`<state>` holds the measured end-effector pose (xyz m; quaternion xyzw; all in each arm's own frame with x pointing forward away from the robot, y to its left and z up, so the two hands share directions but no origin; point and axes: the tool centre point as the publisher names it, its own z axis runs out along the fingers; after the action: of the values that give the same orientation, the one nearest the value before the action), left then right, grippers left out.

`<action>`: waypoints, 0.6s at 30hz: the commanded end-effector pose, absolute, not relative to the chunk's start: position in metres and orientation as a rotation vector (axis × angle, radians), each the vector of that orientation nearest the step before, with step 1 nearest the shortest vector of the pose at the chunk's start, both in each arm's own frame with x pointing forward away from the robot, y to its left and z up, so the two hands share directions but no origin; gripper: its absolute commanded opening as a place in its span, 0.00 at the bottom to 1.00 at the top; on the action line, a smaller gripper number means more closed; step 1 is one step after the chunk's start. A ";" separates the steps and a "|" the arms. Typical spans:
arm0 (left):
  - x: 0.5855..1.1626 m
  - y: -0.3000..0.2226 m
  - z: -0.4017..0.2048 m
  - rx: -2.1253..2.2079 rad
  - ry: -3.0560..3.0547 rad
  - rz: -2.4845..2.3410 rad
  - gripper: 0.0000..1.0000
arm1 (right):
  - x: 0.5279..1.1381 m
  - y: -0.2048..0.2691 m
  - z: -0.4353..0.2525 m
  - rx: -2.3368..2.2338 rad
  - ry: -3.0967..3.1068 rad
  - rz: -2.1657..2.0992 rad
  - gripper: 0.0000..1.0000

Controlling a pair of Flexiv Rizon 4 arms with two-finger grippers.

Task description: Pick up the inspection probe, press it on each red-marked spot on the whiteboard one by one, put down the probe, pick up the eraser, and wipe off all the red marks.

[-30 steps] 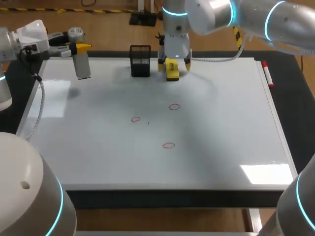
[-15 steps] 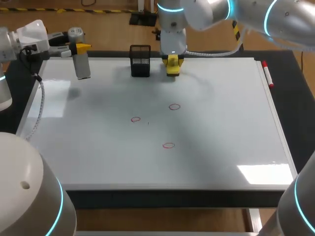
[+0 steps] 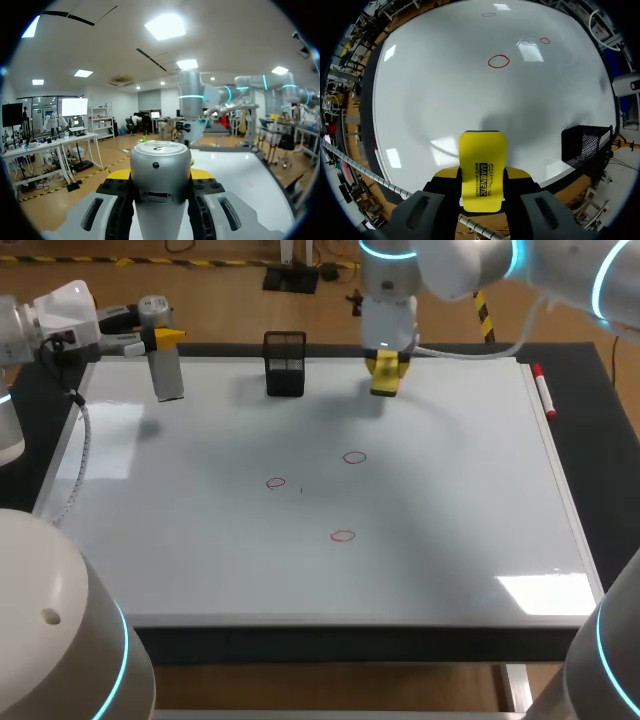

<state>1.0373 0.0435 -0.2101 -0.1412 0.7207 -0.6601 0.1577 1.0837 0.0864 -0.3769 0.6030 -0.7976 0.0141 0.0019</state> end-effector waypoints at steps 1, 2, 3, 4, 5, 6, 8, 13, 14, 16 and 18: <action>1.037 0.043 -0.209 -0.404 2.060 -1.887 0.00 | 1.060 0.049 -0.369 1.880 -2.570 0.066 0.00; 1.037 0.043 -0.209 -0.404 2.060 -1.887 0.00 | 1.056 0.044 -0.368 1.868 -2.580 0.070 0.00; 1.037 0.043 -0.209 -0.404 2.060 -1.887 0.00 | 1.053 0.039 -0.368 1.850 -2.589 0.075 0.00; 1.037 0.043 -0.209 -0.404 2.060 -1.887 0.00 | 1.049 0.033 -0.368 1.827 -2.605 0.071 0.00; 1.037 0.043 -0.209 -0.404 2.060 -1.887 0.00 | 1.046 0.028 -0.368 1.813 -2.615 0.075 0.00; 1.037 0.043 -0.209 -0.404 2.060 -1.887 0.00 | 1.044 0.025 -0.368 1.803 -2.623 0.074 0.00; 1.037 0.043 -0.209 -0.404 2.060 -1.887 0.00 | 1.036 0.012 -0.368 1.764 -2.648 0.075 0.00; 1.037 0.043 -0.209 -0.404 2.060 -1.887 0.00 | 1.019 -0.010 -0.371 1.691 -2.689 0.069 0.00; 1.037 0.043 -0.209 -0.404 2.060 -1.887 0.00 | 1.016 -0.014 -0.371 1.676 -2.696 0.065 0.00; 1.037 0.043 -0.209 -0.404 2.060 -1.887 0.00 | 1.010 -0.022 -0.372 1.650 -2.707 0.062 0.00; 1.037 0.043 -0.209 -0.404 2.060 -1.887 0.00 | 1.004 -0.029 -0.373 1.621 -2.721 0.054 0.00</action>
<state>1.0373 0.0435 -0.2101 -0.1412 0.7207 -0.6602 0.1577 1.0198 -0.0084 -0.3766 0.5118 -0.8589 0.0188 0.0044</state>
